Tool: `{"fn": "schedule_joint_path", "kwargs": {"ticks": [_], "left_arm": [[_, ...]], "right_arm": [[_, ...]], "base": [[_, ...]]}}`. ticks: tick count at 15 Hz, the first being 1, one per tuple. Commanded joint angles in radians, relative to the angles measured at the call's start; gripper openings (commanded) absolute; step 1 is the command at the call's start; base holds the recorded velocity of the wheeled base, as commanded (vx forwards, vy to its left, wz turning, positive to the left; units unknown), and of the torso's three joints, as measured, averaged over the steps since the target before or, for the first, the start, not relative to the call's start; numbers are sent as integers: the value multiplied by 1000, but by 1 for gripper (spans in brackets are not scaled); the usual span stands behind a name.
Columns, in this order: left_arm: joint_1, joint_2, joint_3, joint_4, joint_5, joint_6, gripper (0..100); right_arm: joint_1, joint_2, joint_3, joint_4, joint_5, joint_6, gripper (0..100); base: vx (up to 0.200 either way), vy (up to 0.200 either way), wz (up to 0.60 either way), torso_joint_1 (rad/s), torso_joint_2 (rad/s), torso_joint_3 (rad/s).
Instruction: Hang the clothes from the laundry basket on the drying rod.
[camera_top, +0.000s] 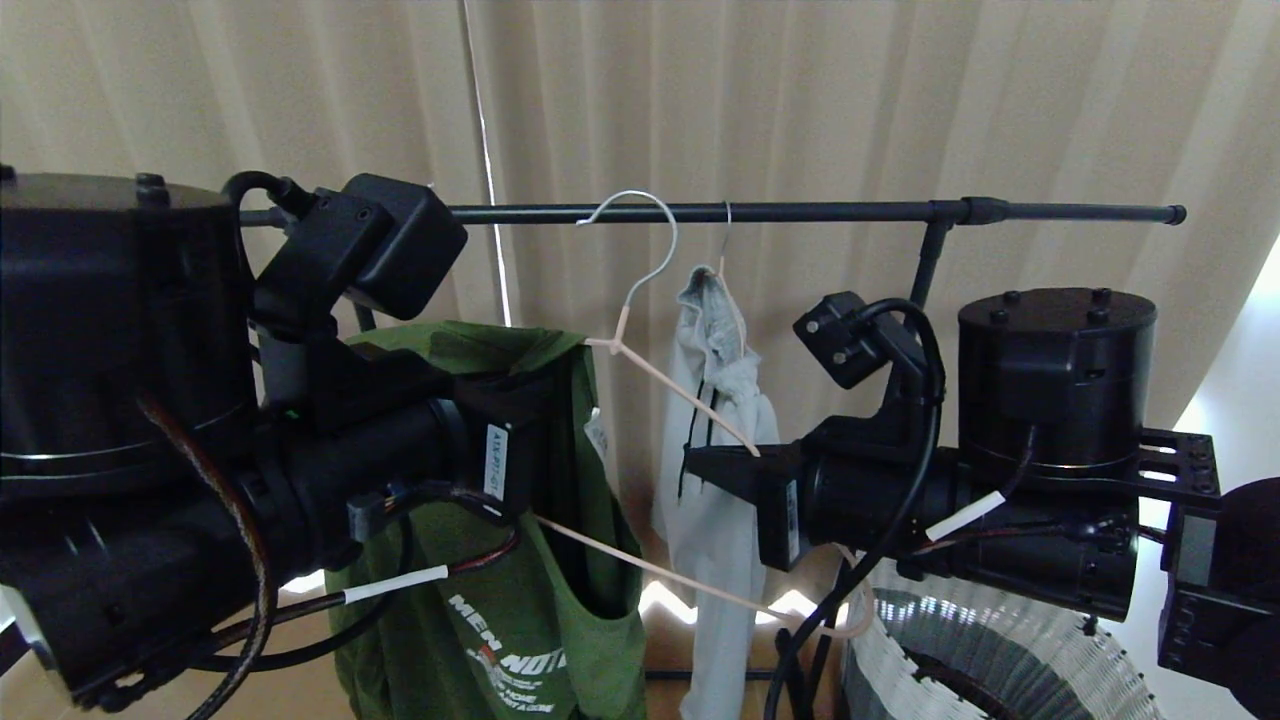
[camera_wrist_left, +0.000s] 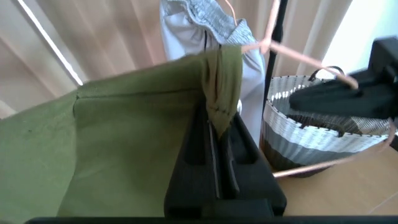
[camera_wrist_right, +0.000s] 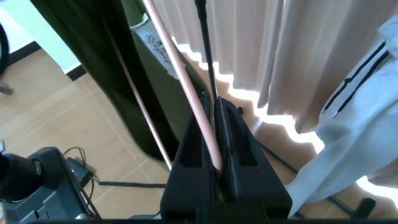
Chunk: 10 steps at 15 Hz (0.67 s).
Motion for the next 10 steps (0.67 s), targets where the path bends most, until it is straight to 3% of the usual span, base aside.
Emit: {"fn": "schedule_joint_path", "kwargs": {"ticks": [1,6,7,10], "left_arm": [[0,-7,11,-1,1,-1,0],[0,-8,22,-1,1,1,0],[0,-10,22,-2,1,1,100],[0,-25,25,-1,1,1,100]], "right_arm": [[-3,-16,-1,-1,-1,0,0],[-4,-23,-4,-1,-1,-1,0],[-6,-26,-6,-1,-1,-1,0],[-21,-40,-6,-1,-1,-3,0]], "base": [[0,0,0,0,0,0],[0,0,0,0,0,0],[0,0,0,0,0,0],[0,0,0,0,0,0]]}}
